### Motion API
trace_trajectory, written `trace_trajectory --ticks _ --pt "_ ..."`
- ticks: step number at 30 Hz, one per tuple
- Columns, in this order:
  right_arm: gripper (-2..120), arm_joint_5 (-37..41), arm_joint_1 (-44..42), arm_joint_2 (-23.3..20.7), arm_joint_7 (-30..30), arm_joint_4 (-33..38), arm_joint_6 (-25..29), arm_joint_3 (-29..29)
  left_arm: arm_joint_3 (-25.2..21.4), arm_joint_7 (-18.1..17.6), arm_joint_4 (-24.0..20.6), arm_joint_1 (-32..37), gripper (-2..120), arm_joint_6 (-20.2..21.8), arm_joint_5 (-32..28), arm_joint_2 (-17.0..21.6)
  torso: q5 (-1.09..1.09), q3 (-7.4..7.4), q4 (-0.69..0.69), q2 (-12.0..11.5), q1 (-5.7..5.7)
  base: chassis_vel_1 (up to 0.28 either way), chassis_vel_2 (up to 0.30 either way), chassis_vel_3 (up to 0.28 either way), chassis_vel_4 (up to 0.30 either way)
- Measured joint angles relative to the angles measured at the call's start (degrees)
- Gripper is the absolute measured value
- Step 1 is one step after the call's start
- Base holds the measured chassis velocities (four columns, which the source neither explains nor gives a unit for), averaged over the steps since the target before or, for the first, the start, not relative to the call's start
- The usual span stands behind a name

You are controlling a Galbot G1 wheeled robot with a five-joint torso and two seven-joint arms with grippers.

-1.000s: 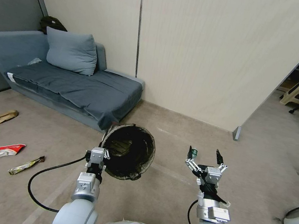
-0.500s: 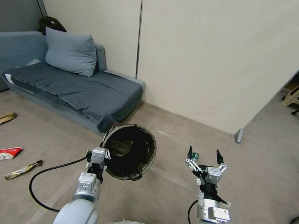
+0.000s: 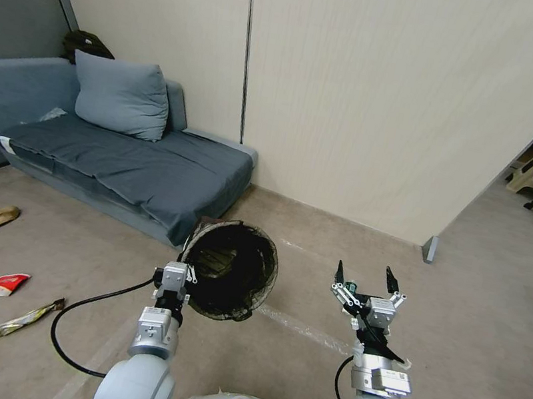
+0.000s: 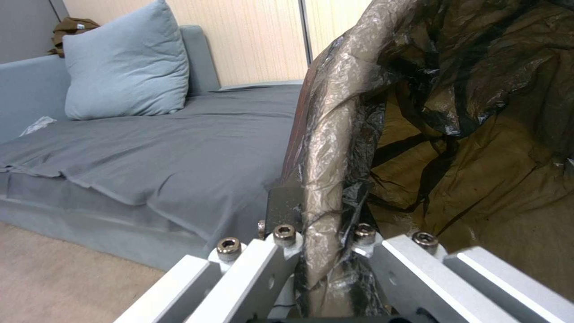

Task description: Pick up the trash bin, then pick up the garbage from the floor and place it into the trash bin.

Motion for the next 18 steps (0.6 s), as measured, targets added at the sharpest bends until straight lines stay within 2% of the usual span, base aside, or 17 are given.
trace_trajectory --ticks 7,18 --pt "100 -0.1 0.2 0.0 0.0 -0.5 0.4 0.1 0.0 0.0 0.3 0.0 0 -0.1 0.2 -0.1 0.0 0.0 0.0 0.0 0.01 -0.079 0.086 0.08 -0.074" --pt "100 -0.8 0.4 0.0 -0.7 -0.9 2.2 0.0 0.3 -0.1 0.4 0.0 0 -0.5 0.6 -0.1 0.0 0.0 0.0 0.0 0.0 0.0 0.0 0.0 0.0"
